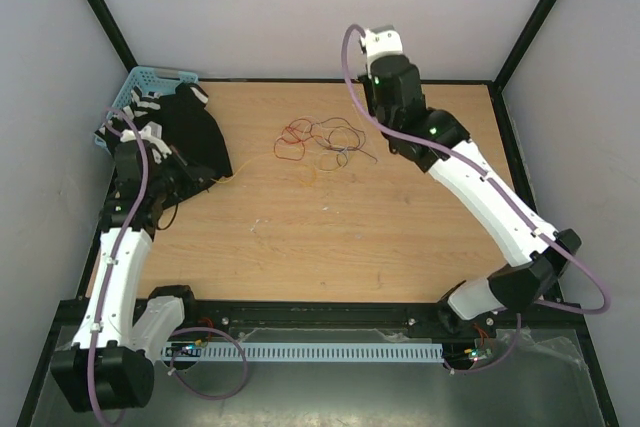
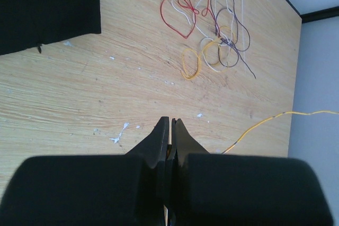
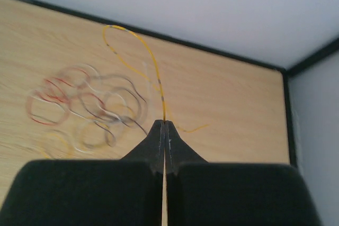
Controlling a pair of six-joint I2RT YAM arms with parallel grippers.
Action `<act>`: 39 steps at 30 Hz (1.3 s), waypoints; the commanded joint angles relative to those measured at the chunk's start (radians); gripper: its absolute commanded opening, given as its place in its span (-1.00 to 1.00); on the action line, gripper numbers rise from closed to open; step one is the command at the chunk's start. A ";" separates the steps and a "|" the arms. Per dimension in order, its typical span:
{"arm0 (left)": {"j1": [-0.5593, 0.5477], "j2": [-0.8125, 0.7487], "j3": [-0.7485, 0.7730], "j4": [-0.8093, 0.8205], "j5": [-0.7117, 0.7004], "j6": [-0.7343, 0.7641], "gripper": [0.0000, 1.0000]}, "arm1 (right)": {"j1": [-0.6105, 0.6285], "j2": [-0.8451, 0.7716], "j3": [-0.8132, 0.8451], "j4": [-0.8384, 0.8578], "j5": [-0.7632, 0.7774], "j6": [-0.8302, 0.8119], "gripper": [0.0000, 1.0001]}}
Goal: Zip-tie the wires
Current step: Place the cable at the center of the board.
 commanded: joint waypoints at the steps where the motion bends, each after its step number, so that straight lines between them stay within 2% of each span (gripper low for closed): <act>1: -0.018 0.021 -0.021 0.009 0.087 0.001 -1.00 | -0.005 -0.111 -0.170 -0.011 0.233 0.056 -1.00; 5: -0.097 0.038 -0.030 0.025 0.078 -0.014 -1.00 | -0.039 -0.207 -0.335 -0.034 0.361 0.126 -1.00; 10: -0.258 0.080 -0.037 0.061 -0.017 -0.038 -1.00 | -0.175 -0.330 -0.567 -0.046 0.284 0.226 -1.00; 14: -0.376 0.156 -0.055 0.105 -0.070 -0.071 -1.00 | -0.227 -0.310 -0.749 -0.044 0.249 0.311 -1.00; 17: -0.433 0.200 -0.071 0.136 -0.102 -0.095 -1.00 | -0.233 -0.258 -0.823 -0.044 0.237 0.365 -0.97; 24: -0.442 0.196 -0.131 0.124 -0.192 -0.082 -1.00 | -0.233 -0.214 -0.864 -0.006 -0.038 0.362 -0.19; 29: -0.438 0.196 -0.176 0.110 -0.209 -0.064 -1.00 | -0.234 -0.248 -0.843 -0.017 -0.083 0.292 0.27; 33: -0.424 0.188 -0.213 0.107 -0.217 -0.053 -1.00 | -0.248 -0.282 -0.822 -0.020 -0.112 0.279 0.38; 39: -0.390 0.155 -0.225 0.079 -0.201 -0.021 -1.00 | -0.300 -0.241 -0.843 -0.019 -0.173 0.293 0.38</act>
